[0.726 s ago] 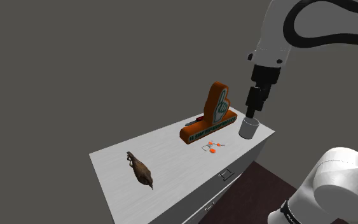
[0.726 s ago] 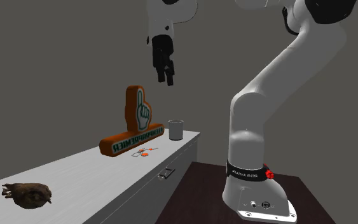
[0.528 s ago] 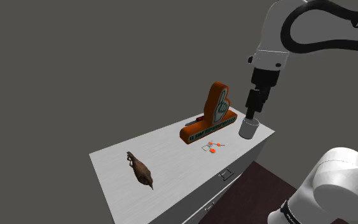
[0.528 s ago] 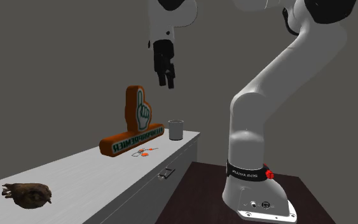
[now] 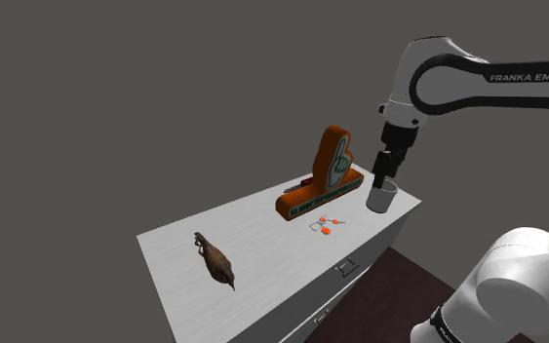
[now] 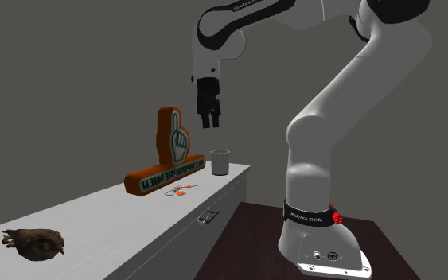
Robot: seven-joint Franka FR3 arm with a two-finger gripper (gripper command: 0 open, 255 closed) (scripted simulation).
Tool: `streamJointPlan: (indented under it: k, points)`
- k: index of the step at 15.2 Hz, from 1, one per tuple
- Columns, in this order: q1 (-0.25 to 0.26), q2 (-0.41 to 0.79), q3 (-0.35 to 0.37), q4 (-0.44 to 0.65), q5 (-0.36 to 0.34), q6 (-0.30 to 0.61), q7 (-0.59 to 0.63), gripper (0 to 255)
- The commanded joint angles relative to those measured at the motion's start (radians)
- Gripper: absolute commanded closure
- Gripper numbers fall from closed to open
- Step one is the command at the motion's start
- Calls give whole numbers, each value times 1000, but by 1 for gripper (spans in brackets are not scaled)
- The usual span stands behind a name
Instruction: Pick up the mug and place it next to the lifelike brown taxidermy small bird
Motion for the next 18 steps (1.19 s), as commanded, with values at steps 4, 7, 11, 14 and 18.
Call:
streamJointPlan:
  k: [4, 7, 11, 14, 18]
  points:
    - [-52, 70, -72, -55, -76, 158, -63, 0]
    - [-81, 132, -116, -68, -115, 255, -97, 0]
    - [-115, 234, -176, -67, -157, 386, -142, 0]
    - [-136, 321, -221, -51, -178, 482, -177, 0]
    - [-140, 365, -237, -68, -182, 547, -185, 0]
